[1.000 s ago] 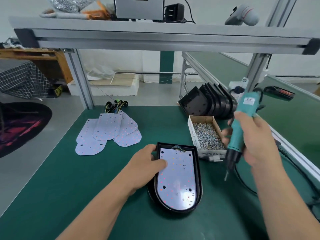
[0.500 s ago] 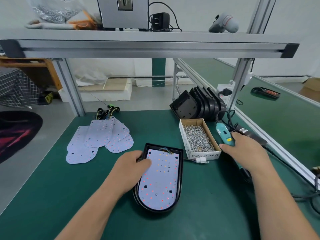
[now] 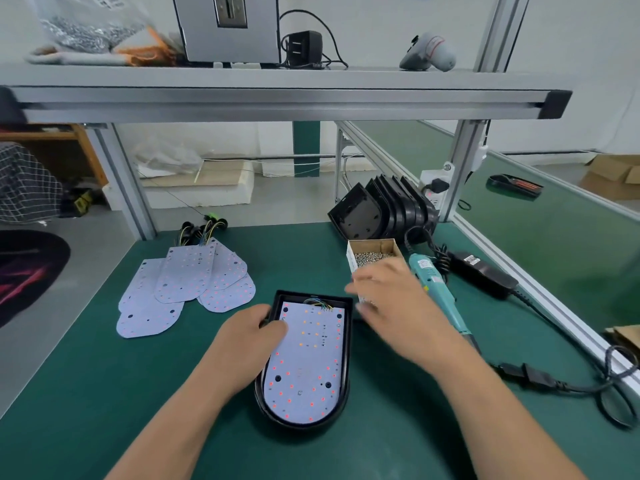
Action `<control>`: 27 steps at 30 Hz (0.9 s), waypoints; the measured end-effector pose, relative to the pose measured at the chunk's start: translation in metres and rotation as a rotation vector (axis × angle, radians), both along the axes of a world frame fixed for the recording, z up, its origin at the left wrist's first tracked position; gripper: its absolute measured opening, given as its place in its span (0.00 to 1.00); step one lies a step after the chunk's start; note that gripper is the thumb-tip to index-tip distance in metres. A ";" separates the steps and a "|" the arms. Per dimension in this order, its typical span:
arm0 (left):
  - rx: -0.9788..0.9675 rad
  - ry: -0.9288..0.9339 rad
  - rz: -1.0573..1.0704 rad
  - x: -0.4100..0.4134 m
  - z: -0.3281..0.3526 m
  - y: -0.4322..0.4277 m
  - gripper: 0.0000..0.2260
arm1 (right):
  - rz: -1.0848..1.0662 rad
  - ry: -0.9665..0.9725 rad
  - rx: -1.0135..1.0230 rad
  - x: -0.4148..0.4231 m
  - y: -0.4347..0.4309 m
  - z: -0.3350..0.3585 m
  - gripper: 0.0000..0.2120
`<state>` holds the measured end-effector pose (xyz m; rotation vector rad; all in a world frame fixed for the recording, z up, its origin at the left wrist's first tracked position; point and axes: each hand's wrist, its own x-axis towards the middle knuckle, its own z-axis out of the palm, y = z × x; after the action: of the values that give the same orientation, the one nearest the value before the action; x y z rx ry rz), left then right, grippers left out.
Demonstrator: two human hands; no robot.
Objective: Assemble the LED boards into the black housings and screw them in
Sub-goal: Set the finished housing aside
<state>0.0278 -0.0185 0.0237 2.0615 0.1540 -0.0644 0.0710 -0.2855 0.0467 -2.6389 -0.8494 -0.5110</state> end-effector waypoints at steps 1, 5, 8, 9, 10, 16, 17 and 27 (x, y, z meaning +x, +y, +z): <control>-0.008 0.010 0.007 0.000 0.000 0.000 0.13 | 0.034 0.036 -0.074 0.001 0.005 -0.007 0.19; -0.041 0.042 0.040 -0.001 0.002 0.001 0.15 | -0.038 0.137 -0.083 0.007 -0.001 -0.022 0.18; -0.067 0.036 0.058 -0.002 0.004 -0.001 0.14 | -0.084 0.144 -0.145 0.011 -0.004 -0.024 0.10; -0.076 0.032 0.067 -0.002 0.003 -0.001 0.14 | -0.107 0.132 -0.185 0.011 -0.001 -0.024 0.08; -0.085 0.027 0.076 -0.002 0.002 -0.001 0.12 | -0.130 0.101 -0.220 0.010 0.002 -0.024 0.07; -0.138 -0.091 0.202 0.001 -0.004 -0.006 0.08 | -0.151 0.017 0.041 -0.003 0.025 -0.010 0.05; -0.163 -0.112 0.222 0.000 -0.006 -0.010 0.08 | -0.187 0.121 0.137 -0.007 0.028 -0.005 0.06; -0.206 -0.221 0.273 -0.003 -0.016 -0.023 0.10 | -0.005 0.744 0.709 -0.019 0.037 0.000 0.17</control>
<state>0.0250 -0.0413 0.0078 1.8107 0.2780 0.3021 0.0516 -0.2481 0.0471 -1.9213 -0.3280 0.1692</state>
